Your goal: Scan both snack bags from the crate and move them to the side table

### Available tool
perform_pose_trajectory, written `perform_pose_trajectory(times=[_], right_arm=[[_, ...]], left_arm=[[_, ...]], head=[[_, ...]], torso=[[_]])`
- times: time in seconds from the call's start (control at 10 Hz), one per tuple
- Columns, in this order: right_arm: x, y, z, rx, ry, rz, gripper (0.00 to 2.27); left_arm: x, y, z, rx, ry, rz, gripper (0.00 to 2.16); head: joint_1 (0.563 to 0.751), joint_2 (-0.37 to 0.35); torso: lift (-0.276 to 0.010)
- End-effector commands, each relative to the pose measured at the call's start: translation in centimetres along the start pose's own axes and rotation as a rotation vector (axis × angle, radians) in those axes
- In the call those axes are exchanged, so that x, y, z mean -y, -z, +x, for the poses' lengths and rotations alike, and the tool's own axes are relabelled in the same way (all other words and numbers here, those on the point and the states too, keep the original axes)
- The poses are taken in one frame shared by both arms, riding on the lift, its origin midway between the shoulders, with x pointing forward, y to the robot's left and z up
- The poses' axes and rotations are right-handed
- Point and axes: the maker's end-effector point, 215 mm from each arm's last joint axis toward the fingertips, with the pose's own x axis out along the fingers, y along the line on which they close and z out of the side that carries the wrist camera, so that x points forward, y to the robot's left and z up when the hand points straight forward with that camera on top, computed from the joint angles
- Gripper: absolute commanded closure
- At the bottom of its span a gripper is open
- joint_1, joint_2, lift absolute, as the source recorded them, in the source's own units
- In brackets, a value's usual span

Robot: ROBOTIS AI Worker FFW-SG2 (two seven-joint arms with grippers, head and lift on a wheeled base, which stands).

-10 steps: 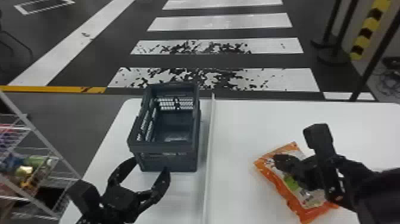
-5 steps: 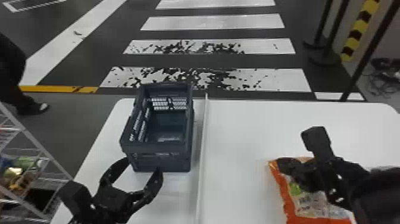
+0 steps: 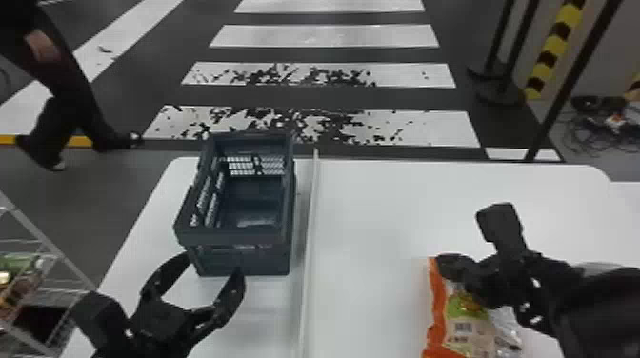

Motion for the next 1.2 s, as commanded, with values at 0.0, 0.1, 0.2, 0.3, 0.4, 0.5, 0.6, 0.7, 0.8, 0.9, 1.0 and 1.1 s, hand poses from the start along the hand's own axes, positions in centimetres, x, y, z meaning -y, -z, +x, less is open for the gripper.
perform_pose_trajectory(times=[0.0, 0.1, 0.2, 0.3, 0.4, 0.5, 0.6, 0.7, 0.8, 0.9, 1.0, 1.1], right_arm=[[-1.7, -0.8, -0.5, 0.01, -0.022, -0.005, 2.25], [-3.3, -1.1, -0.6, 0.011, -0.043, -0.017, 2.25], [-5.0, -1.5, -1.0, 0.011, -0.066, -0.028, 2.25], [-6.8, -0.8, -1.3, -0.008, -0.09, -0.026, 2.25], [-8.9, 0.2, -1.9, -0.022, -0.121, -0.034, 2.25], [-9.7, 1.7, -2.5, -0.046, -0.123, -0.039, 2.25], [-9.8, 3.2, -3.0, -0.069, -0.115, -0.047, 2.25], [-9.5, 4.4, -3.5, -0.086, -0.11, -0.044, 2.25], [-8.8, 4.9, -3.9, -0.089, -0.097, -0.041, 2.25], [-8.5, 5.0, -4.1, -0.093, -0.092, -0.043, 2.25], [-8.0, 5.7, -4.5, -0.108, -0.093, -0.046, 2.25], [-7.5, 6.2, -4.7, -0.119, -0.084, -0.058, 2.25]], left_arm=[[0.0, 0.0, 0.0, 0.0, 0.0, -0.001, 0.04], [0.0, -0.1, 0.1, 0.002, -0.001, -0.002, 0.04], [0.1, 0.0, 0.1, 0.002, 0.0, -0.002, 0.04], [0.1, 0.0, 0.1, 0.0, 0.0, -0.003, 0.04], [0.0, 0.1, 0.0, -0.001, -0.001, -0.003, 0.04], [0.0, 0.1, 0.1, 0.0, 0.0, -0.001, 0.04], [0.2, 0.1, 0.2, 0.0, 0.004, -0.001, 0.04], [0.3, 0.3, 0.4, -0.004, 0.008, -0.001, 0.04], [0.6, 0.3, 0.6, -0.003, 0.016, -0.004, 0.04], [0.9, 0.4, 0.7, -0.005, 0.021, -0.004, 0.04], [1.0, 0.4, 0.7, -0.004, 0.023, -0.006, 0.04], [0.8, 0.4, 0.7, -0.005, 0.022, -0.007, 0.04]], head=[[0.695, 0.076], [0.695, 0.088], [0.695, 0.104], [0.695, 0.124], [0.695, 0.135], [0.695, 0.157], [0.695, 0.177], [0.695, 0.18], [0.695, 0.171], [0.695, 0.163], [0.695, 0.148], [0.695, 0.136]], torso=[[-0.099], [-0.099], [-0.099], [-0.099], [-0.099], [-0.099], [-0.099], [-0.099], [-0.099], [-0.099], [-0.099], [-0.099]])
